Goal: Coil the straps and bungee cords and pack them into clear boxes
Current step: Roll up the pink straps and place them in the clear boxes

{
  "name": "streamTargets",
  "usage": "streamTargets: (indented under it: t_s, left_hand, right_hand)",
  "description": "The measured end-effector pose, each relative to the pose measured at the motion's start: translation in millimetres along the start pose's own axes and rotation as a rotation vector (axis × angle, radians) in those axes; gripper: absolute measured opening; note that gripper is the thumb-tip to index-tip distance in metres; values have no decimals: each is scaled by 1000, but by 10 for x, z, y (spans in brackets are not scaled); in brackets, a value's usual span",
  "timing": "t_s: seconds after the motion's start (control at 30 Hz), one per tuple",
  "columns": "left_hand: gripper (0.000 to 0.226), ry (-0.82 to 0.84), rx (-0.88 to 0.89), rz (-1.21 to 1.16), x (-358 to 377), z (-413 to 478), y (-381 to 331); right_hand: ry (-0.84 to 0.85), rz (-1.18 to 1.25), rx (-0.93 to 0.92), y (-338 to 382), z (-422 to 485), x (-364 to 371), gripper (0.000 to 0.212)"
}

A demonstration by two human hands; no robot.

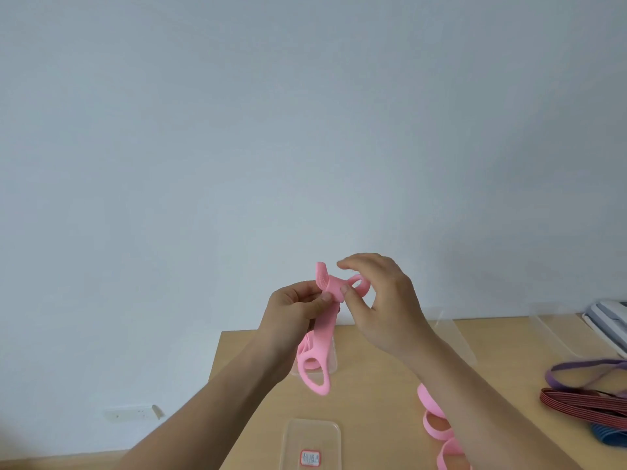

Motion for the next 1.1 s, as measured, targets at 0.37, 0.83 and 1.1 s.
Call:
streamTargets:
  t_s: [0.37,0.83,1.1]
  left_hand:
    - [28,1,-15,107,22,-39,-23]
    - [65,61,-235,87,-90,-102,-62]
    - [55,99,-238,20,-120,-112,-62]
  right_hand:
    - [119,34,46,3,42,-42,13]
    - [-70,-132,-182,65,-234,54,16]
    - [-74,-150,-229,164,-353,58,22]
Point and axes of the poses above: each hand's wrist, its own z-axis towards the middle knuckle, its own x-axis out of the palm, y = z × x, the point moved 4 cm from there along z, towards the middle knuckle, and after that the axes turned 14 degrees about -y, right-handed, at the moved point
